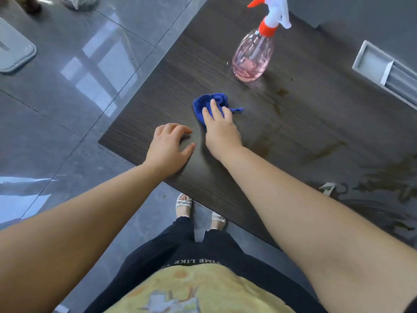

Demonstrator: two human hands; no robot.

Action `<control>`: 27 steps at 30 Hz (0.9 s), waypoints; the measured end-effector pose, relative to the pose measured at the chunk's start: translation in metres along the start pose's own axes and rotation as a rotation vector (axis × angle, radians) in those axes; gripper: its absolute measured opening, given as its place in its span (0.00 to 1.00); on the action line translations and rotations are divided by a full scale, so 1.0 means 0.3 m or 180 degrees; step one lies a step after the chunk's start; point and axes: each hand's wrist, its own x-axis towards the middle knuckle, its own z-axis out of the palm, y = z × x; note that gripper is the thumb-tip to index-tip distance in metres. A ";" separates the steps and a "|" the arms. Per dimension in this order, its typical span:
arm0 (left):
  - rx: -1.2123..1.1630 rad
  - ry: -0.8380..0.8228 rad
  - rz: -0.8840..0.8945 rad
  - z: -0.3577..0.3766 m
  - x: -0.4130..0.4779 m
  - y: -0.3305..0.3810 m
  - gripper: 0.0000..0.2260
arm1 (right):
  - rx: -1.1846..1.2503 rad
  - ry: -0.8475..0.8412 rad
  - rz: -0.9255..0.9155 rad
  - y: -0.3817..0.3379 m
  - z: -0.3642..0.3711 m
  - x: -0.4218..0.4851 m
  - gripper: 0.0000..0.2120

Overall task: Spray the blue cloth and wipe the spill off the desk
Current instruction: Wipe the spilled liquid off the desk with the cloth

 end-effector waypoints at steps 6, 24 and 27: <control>-0.0158 0.0472 -0.0030 0.040 -0.055 -0.013 0.13 | -0.0044 0.0098 -0.0487 -0.035 0.106 -0.257 0.27; 0.0717 0.0011 -0.0035 0.168 -0.105 0.109 0.21 | -0.0154 0.0725 -0.1395 0.312 0.266 -0.479 0.23; 0.0942 -0.0282 -0.0017 0.153 -0.104 0.107 0.24 | -0.0140 0.0861 -0.0718 0.326 0.255 -0.430 0.25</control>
